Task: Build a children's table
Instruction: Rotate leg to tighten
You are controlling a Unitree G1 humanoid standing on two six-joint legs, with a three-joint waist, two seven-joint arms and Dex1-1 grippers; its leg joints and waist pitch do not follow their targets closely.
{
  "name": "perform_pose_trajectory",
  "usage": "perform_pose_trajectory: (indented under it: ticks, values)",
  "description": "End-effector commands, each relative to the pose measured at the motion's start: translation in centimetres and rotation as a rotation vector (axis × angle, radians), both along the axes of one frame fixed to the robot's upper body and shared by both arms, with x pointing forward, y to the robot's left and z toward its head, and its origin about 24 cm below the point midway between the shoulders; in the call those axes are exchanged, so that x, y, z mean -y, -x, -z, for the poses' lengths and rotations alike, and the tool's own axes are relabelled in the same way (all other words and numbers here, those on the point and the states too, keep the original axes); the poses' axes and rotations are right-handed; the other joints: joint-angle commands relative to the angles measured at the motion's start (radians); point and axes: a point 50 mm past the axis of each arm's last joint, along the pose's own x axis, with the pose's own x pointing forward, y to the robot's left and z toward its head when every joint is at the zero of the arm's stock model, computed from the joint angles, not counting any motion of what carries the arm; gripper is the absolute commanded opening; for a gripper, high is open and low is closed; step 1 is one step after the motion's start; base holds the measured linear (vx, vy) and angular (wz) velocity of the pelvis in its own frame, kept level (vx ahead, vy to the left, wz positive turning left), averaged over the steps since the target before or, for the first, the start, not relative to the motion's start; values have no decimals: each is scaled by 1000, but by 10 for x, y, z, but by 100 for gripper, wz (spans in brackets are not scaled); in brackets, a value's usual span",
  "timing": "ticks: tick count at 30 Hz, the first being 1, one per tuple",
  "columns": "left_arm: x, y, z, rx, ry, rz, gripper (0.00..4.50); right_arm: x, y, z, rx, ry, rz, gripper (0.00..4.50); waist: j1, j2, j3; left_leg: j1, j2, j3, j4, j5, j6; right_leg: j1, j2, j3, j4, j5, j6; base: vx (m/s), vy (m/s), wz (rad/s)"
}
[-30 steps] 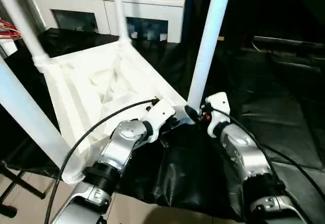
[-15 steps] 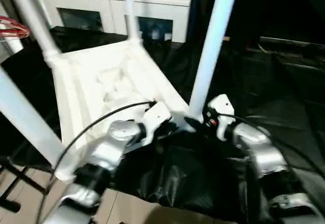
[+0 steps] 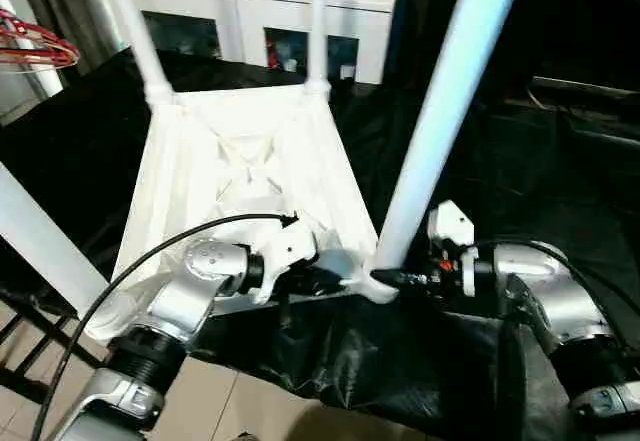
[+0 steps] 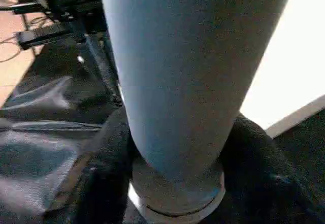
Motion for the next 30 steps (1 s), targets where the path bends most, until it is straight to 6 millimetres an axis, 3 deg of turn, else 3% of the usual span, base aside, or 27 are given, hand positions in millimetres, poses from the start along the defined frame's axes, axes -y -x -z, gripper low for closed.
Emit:
perform_pose_trajectory:
  ticks: [1,5,11,15,16,18,19,22,23,25,30]
  values:
    - [7,-2,-17,58,47,64,0,0,5,0,-17,11,-50,214,-3,-8,-65,16,64,-30,-62,-152,74,44,-100,67,-81,-207,-190,0,0,0]
    - [7,-2,-16,56,47,65,0,-3,9,3,-28,19,-77,202,-1,-9,-67,15,64,-30,-61,-142,78,45,-101,67,-78,-183,-194,0,0,0]
    - [17,-3,-16,76,80,21,0,-11,17,12,-64,-4,-82,200,0,-10,-65,16,64,-30,-61,-153,75,44,-101,67,-83,-219,-182,0,0,0]
    - [29,-9,-14,106,87,-77,0,-21,14,20,-72,-64,61,200,-4,-11,-61,17,64,-32,-65,-173,59,42,-103,68,-88,-257,-176,0,0,0]
    - [36,-13,-13,117,82,-140,0,-27,8,25,-64,-83,180,199,-11,-11,-59,19,63,-34,-66,-199,44,41,-104,67,-95,-306,-162,0,0,0]
    - [39,-15,-12,123,77,-171,0,-29,5,28,-58,-82,240,199,-13,-10,-58,21,61,-35,-66,-214,34,39,-105,64,-100,-345,-154,0,0,0]
    - [47,-19,-13,131,80,-232,0,-37,-1,34,-48,-76,352,199,-20,-12,-57,18,59,-37,-69,-223,26,41,-104,64,-101,-364,-145,0,0,0]
    - [56,-21,-15,131,94,-273,0,-45,-6,37,-37,-71,446,199,-39,-10,-57,19,57,-40,-69,-244,16,39,-105,63,-105,-389,-139,0,0,0]
    - [66,-23,-16,135,102,-314,0,-55,-12,40,-23,-59,556,198,-42,-11,-57,17,57,-40,-69,-245,17,39,-104,63,-105,-387,-139,0,0,0]
    - [70,-24,-16,138,105,-332,0,-60,-14,40,-23,-58,595,198,-57,-11,-59,15,54,-41,-69,-239,14,39,-104,64,-104,-368,-145,0,0,0]
    - [83,-22,-17,153,115,-327,0,-86,-17,32,0,-113,577,198,-55,-10,-64,10,53,-35,-64,-174,53,45,-102,68,-93,-244,-168,0,0,0]
